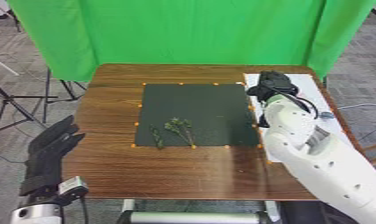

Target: Arrange flowers

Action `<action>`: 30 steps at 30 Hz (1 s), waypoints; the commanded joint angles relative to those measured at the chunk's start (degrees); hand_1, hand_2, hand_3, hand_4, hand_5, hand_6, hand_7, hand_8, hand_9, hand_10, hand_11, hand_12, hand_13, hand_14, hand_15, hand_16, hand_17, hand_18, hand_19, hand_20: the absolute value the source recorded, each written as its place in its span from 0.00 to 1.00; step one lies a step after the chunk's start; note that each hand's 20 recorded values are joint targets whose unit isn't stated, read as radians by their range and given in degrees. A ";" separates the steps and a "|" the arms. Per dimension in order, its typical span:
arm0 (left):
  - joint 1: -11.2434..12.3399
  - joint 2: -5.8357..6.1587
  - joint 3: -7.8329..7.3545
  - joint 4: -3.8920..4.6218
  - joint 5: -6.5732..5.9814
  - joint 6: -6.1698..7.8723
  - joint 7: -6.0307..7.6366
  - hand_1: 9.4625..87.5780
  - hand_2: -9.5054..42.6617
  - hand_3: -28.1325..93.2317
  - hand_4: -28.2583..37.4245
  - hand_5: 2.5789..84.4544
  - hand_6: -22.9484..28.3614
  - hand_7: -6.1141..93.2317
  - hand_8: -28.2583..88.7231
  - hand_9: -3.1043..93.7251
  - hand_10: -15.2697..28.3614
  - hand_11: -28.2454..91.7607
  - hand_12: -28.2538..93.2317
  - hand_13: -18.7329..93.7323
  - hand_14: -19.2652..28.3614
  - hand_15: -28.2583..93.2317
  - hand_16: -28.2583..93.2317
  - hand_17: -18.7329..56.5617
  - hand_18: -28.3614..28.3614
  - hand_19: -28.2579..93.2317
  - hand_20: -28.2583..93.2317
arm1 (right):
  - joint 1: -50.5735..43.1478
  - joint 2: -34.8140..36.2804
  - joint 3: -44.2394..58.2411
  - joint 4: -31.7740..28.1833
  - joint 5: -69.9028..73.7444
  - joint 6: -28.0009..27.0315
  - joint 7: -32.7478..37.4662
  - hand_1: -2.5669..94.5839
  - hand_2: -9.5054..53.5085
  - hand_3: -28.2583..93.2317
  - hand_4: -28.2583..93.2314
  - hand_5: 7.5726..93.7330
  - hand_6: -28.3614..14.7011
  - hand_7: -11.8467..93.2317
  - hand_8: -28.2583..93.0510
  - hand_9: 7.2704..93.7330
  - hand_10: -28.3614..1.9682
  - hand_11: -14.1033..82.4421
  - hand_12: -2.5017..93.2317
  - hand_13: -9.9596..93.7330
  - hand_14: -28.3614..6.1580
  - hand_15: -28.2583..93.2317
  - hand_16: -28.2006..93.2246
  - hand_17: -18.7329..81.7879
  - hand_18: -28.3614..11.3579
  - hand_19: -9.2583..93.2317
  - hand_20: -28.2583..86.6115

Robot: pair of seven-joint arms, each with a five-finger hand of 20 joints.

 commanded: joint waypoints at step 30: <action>-0.96 -1.92 0.05 -0.11 1.39 -0.72 -1.90 0.23 0.28 0.93 0.17 0.43 0.63 0.23 0.14 0.35 0.78 0.54 0.27 0.37 0.97 0.77 0.09 0.13 0.88 0.73 0.27 | -3.82 -2.33 2.06 8.38 -0.86 -6.76 2.93 0.30 0.24 0.84 0.06 0.67 0.34 0.24 0.17 0.66 0.18 0.40 0.21 0.76 0.42 0.79 0.36 0.68 0.25 1.00 0.33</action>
